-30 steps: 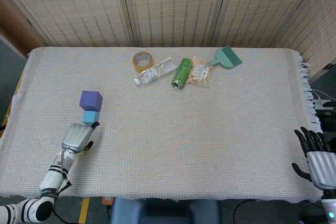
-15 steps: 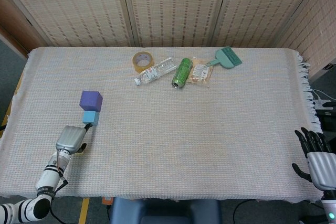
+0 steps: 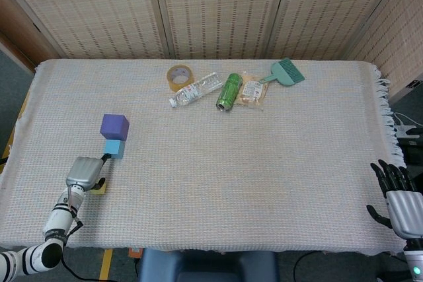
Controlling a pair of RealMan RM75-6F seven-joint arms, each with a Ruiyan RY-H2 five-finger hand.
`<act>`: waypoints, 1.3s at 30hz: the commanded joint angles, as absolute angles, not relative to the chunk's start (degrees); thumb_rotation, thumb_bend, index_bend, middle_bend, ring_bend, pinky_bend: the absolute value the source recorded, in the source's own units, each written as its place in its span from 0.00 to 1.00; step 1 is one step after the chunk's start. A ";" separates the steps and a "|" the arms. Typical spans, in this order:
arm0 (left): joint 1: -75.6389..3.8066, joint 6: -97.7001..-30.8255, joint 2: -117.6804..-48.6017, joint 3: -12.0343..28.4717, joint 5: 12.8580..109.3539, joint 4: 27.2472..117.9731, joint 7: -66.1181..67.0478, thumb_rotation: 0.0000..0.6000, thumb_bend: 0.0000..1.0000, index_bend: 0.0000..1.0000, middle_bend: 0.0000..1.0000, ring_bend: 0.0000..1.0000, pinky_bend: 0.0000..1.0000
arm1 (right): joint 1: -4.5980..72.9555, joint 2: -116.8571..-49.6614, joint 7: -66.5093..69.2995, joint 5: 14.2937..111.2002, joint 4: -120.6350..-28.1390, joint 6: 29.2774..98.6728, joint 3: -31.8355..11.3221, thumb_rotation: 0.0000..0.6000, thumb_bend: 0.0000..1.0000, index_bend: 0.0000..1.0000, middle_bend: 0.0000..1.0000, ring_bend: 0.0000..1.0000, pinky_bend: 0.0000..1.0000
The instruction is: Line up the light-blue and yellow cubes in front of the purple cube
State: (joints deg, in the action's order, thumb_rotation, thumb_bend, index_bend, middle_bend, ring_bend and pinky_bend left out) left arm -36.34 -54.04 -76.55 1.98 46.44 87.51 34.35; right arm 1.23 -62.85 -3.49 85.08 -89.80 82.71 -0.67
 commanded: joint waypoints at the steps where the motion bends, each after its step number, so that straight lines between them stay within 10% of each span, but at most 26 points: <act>1: -36.88 -53.20 -77.15 1.98 45.33 86.33 34.37 1.00 0.39 0.19 1.00 1.00 1.00 | 1.33 -62.81 -3.38 84.93 -89.72 82.52 -0.73 1.00 0.00 0.00 0.00 0.00 0.00; 39: -38.93 -52.79 -78.94 1.55 43.78 83.98 34.13 1.00 0.38 0.14 1.00 1.00 1.00 | 1.37 -62.70 -2.98 84.08 -89.33 82.40 -1.26 1.00 0.00 0.00 0.00 0.00 0.00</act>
State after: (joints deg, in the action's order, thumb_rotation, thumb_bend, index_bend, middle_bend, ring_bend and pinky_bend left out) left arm -38.92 -52.77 -78.93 1.57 43.78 83.98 34.12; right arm 1.37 -62.70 -2.98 84.08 -89.33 82.41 -1.26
